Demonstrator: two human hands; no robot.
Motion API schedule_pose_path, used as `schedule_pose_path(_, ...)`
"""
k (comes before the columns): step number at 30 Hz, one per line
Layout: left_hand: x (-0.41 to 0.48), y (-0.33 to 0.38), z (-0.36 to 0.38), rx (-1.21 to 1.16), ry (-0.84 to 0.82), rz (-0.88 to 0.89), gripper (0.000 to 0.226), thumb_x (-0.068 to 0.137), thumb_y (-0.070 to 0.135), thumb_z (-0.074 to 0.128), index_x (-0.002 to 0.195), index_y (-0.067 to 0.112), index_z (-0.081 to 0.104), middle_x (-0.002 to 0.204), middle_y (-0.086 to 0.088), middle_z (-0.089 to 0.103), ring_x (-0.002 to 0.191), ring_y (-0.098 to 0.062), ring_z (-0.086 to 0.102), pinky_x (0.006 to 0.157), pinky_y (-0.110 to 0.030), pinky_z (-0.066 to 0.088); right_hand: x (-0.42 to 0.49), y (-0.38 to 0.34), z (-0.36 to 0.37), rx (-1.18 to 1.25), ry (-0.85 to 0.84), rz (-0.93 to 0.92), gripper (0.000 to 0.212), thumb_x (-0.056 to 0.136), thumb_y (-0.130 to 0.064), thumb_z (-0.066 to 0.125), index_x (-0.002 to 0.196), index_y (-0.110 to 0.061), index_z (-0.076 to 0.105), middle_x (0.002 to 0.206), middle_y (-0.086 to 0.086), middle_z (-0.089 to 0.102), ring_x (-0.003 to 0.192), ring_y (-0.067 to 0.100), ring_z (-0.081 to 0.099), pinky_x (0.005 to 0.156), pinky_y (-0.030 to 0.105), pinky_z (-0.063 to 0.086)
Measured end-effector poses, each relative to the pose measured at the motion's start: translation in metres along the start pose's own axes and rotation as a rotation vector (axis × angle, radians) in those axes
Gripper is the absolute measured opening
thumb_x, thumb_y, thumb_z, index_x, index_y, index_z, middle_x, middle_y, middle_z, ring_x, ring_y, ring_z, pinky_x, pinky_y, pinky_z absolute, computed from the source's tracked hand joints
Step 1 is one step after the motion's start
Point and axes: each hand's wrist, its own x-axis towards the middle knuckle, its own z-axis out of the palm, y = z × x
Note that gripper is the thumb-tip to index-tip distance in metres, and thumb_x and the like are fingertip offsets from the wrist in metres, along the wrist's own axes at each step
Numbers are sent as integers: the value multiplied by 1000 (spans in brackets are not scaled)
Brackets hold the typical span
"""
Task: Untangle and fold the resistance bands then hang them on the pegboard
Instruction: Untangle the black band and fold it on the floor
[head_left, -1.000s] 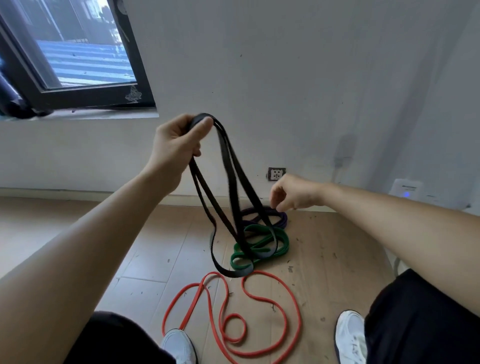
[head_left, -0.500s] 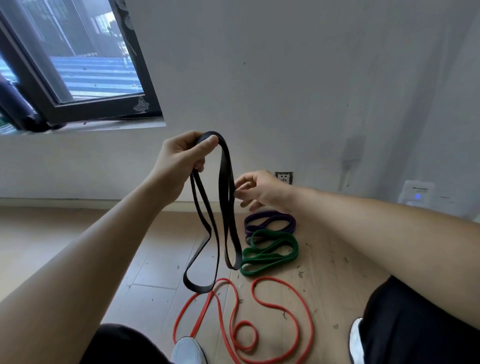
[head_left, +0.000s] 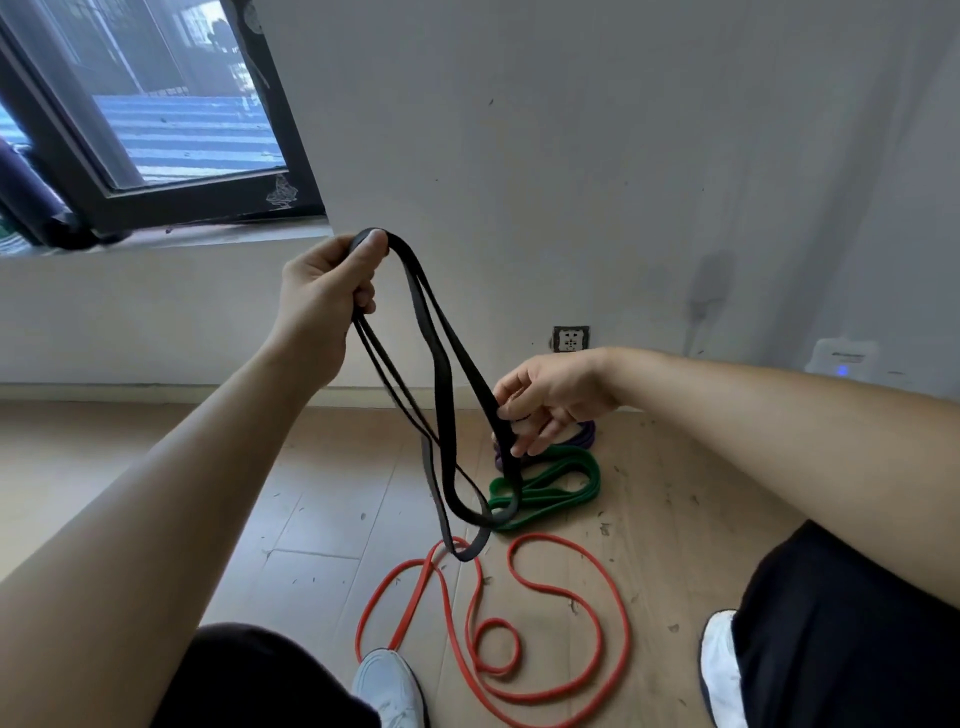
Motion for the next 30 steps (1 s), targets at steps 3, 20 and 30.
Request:
schedule_pose_path(3,-1,-3,-1,28,9,-2,12,95,27,70,91,15,70,63,8,44,57,-10,40,58,-22,40,-3,4,-6,27,136,10,8,103,-10,56,105,-8,63,108,18,71,100,37,70,88,47,61)
schedule_pose_path(20,4,-20,-21,85,136,-50,11,92,29,74,89,19,72,60,12,48,56,-9,41,59,-23,41,-17,9,-43,106,665,-401,21,82,10,76,94,-2,63,80,11,67,68,20,66,63,24,58)
schedule_pose_path(30,6,-22,-23,109,132,-40,11,92,30,75,93,18,74,56,18,52,55,-7,43,59,-23,42,-23,11,-59,108,694,-375,41,76,3,84,113,4,66,101,22,76,74,24,72,63,26,56)
